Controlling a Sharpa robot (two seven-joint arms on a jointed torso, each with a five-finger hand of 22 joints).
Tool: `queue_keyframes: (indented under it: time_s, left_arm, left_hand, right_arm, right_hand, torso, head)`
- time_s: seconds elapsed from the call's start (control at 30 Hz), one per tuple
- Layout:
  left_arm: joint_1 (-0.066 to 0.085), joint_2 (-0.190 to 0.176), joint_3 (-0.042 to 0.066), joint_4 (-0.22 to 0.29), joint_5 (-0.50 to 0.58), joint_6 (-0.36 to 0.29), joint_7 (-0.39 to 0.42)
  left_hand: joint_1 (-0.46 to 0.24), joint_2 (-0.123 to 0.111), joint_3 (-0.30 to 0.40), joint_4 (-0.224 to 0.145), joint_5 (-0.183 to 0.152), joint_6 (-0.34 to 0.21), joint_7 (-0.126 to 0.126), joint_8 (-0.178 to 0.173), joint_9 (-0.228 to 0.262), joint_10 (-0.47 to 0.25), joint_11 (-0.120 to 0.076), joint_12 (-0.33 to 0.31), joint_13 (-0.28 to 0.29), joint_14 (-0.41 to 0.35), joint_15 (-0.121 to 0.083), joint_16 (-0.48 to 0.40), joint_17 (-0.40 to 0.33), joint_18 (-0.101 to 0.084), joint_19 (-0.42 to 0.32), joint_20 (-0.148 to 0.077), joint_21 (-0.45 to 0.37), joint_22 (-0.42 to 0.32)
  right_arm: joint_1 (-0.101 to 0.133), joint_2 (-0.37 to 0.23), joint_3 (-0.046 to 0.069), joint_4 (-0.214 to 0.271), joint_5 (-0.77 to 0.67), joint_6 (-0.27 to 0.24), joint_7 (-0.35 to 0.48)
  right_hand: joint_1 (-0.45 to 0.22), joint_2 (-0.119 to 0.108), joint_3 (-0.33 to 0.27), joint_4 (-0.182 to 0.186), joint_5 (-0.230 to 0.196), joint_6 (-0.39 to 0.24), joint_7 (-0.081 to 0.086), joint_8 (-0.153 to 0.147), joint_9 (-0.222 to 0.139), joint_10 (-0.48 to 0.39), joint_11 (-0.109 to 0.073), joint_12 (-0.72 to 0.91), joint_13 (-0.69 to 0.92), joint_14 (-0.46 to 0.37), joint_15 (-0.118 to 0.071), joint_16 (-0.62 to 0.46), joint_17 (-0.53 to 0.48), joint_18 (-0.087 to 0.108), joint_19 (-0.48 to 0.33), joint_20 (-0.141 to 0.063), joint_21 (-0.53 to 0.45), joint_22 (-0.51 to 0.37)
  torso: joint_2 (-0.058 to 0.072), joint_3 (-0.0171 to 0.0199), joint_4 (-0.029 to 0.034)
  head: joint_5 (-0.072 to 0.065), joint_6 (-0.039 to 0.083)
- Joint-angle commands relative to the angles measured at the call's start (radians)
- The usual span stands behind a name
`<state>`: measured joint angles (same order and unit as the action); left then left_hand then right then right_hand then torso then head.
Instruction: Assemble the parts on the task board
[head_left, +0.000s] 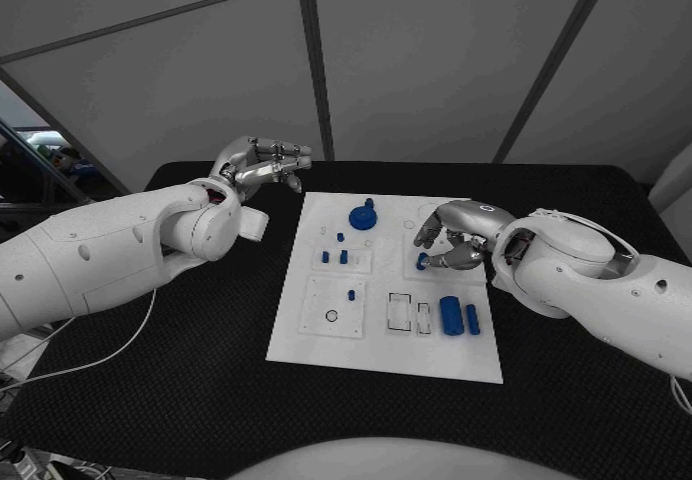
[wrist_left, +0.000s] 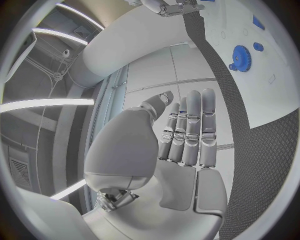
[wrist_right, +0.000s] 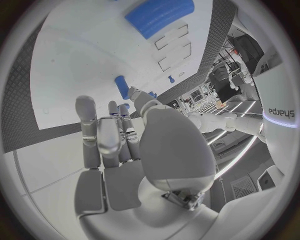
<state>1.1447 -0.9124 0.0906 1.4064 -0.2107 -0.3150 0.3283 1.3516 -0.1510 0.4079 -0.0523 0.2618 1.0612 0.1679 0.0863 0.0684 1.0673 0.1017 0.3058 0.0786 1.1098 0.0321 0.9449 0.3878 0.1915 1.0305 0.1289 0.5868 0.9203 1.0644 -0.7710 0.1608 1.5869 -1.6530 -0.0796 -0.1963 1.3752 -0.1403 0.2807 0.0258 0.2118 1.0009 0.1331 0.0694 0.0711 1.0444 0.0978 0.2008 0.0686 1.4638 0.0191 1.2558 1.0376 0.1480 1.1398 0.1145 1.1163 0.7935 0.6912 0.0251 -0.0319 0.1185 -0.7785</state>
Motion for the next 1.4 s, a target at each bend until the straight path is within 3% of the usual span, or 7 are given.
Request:
queue_keyframes:
  time_s: [0.03, 0.27, 0.93, 0.97, 1.03, 1.07, 1.4]
  left_arm:
    - [0.001, 0.001, 0.001, 0.002, 0.017, 0.003, 0.017]
    - [0.001, 0.001, 0.001, 0.001, 0.017, 0.003, 0.011]
    - [0.001, 0.004, 0.001, -0.003, 0.017, 0.006, -0.005]
    - [0.001, 0.004, 0.001, -0.003, 0.017, 0.006, -0.005]
    - [0.001, 0.004, 0.001, -0.003, 0.017, 0.006, -0.006]
    - [0.001, 0.004, 0.001, -0.003, 0.017, 0.006, -0.006]
    - [0.001, 0.006, 0.001, -0.007, 0.017, 0.008, -0.009]
  left_hand:
    - [-0.001, 0.008, -0.003, -0.001, -0.001, 0.005, -0.002, 0.003, 0.000, 0.008, 0.001, 0.003, 0.001, -0.003, -0.005, -0.002, -0.001, -0.009, -0.001, -0.001, -0.007, -0.001]
    - [-0.001, 0.009, -0.003, 0.000, -0.001, 0.005, -0.002, 0.003, 0.000, 0.009, 0.000, 0.004, 0.001, -0.003, -0.005, -0.002, -0.001, -0.009, -0.001, -0.001, -0.007, -0.001]
    - [0.000, 0.013, -0.002, 0.001, -0.001, 0.004, -0.001, 0.004, 0.000, 0.008, 0.000, 0.006, 0.001, -0.002, -0.006, -0.002, -0.001, -0.009, 0.000, -0.001, -0.007, -0.001]
    - [0.000, 0.013, -0.002, 0.001, -0.001, 0.004, -0.001, 0.004, 0.000, 0.008, 0.000, 0.006, 0.001, -0.002, -0.006, -0.002, -0.001, -0.009, 0.000, -0.001, -0.007, -0.001]
    - [0.000, 0.013, -0.002, 0.001, -0.001, 0.004, -0.001, 0.004, 0.000, 0.008, 0.000, 0.006, 0.001, -0.002, -0.006, -0.002, -0.001, -0.009, 0.000, -0.001, -0.007, -0.001]
    - [0.000, 0.013, -0.002, 0.001, -0.001, 0.004, -0.001, 0.004, 0.000, 0.008, 0.000, 0.006, 0.001, -0.002, -0.006, -0.002, -0.001, -0.009, 0.000, -0.001, -0.007, -0.001]
    - [-0.001, 0.015, -0.002, 0.002, -0.001, 0.004, -0.001, 0.004, 0.000, 0.007, 0.001, 0.007, 0.001, -0.002, -0.006, -0.001, -0.002, -0.009, 0.001, -0.001, -0.007, -0.001]
  right_arm:
    - [0.001, 0.006, -0.001, -0.005, -0.025, 0.031, 0.002]
    - [0.001, 0.014, -0.002, -0.009, -0.027, 0.050, -0.002]
    - [0.001, 0.021, -0.004, -0.016, -0.041, 0.083, -0.022]
    - [0.001, 0.021, -0.004, -0.016, -0.042, 0.079, -0.022]
    - [0.001, 0.021, -0.004, -0.015, -0.043, 0.066, -0.022]
    - [0.001, 0.021, -0.004, -0.015, -0.043, 0.059, -0.021]
    - [0.000, 0.013, -0.004, 0.004, -0.040, -0.066, -0.021]
  right_hand:
    - [0.006, 0.011, 0.014, 0.003, -0.003, 0.013, 0.004, 0.004, 0.002, 0.021, -0.007, 0.009, -0.002, 0.014, -0.008, 0.007, 0.008, -0.001, 0.017, -0.004, 0.016, 0.023]
    - [0.008, 0.016, 0.033, 0.006, -0.004, 0.036, 0.008, 0.010, 0.005, 0.052, -0.014, 0.013, -0.003, 0.018, -0.015, 0.017, 0.021, -0.006, 0.033, -0.009, 0.034, 0.049]
    - [0.025, 0.028, 0.085, -0.001, -0.006, 0.090, 0.002, 0.021, 0.010, 0.120, -0.028, 0.008, 0.000, 0.023, -0.030, 0.038, 0.044, -0.014, 0.062, -0.017, 0.070, 0.098]
    - [0.028, 0.030, 0.089, -0.003, -0.008, 0.092, 0.002, 0.022, 0.010, 0.123, -0.029, 0.007, 0.000, 0.023, -0.030, 0.039, 0.045, -0.014, 0.062, -0.017, 0.071, 0.100]
    - [0.036, 0.041, 0.110, -0.006, -0.061, 0.101, 0.000, 0.022, 0.010, 0.134, -0.030, 0.001, 0.001, 0.023, -0.032, 0.041, 0.047, -0.015, 0.063, -0.020, 0.074, 0.104]
    - [0.035, 0.044, 0.114, -0.006, -0.068, 0.105, 0.000, 0.023, 0.010, 0.138, -0.031, 0.001, 0.001, 0.023, -0.033, 0.042, 0.048, -0.015, 0.064, -0.020, 0.075, 0.106]
    - [0.031, 0.056, 0.141, -0.008, -0.078, 0.134, -0.002, 0.032, 0.015, 0.168, -0.037, -0.007, 0.006, 0.026, -0.037, 0.052, 0.058, -0.018, 0.074, -0.023, 0.090, 0.126]
  torso:
    - [-0.001, -0.0001, 0.0013]
    - [-0.001, 0.0007, -0.0014]
    - [-0.001, 0.0005, -0.0007]
    - [-0.001, 0.0005, -0.0007]
    - [-0.001, 0.0006, -0.0013]
    - [-0.001, 0.0006, -0.0013]
    - [-0.001, 0.0014, -0.0011]
  head:
    - [-0.001, -0.002]
    - [0.000, -0.002]
    - [0.001, -0.008]
    - [0.001, -0.008]
    - [0.001, -0.009]
    - [0.001, -0.009]
    - [-0.001, -0.011]
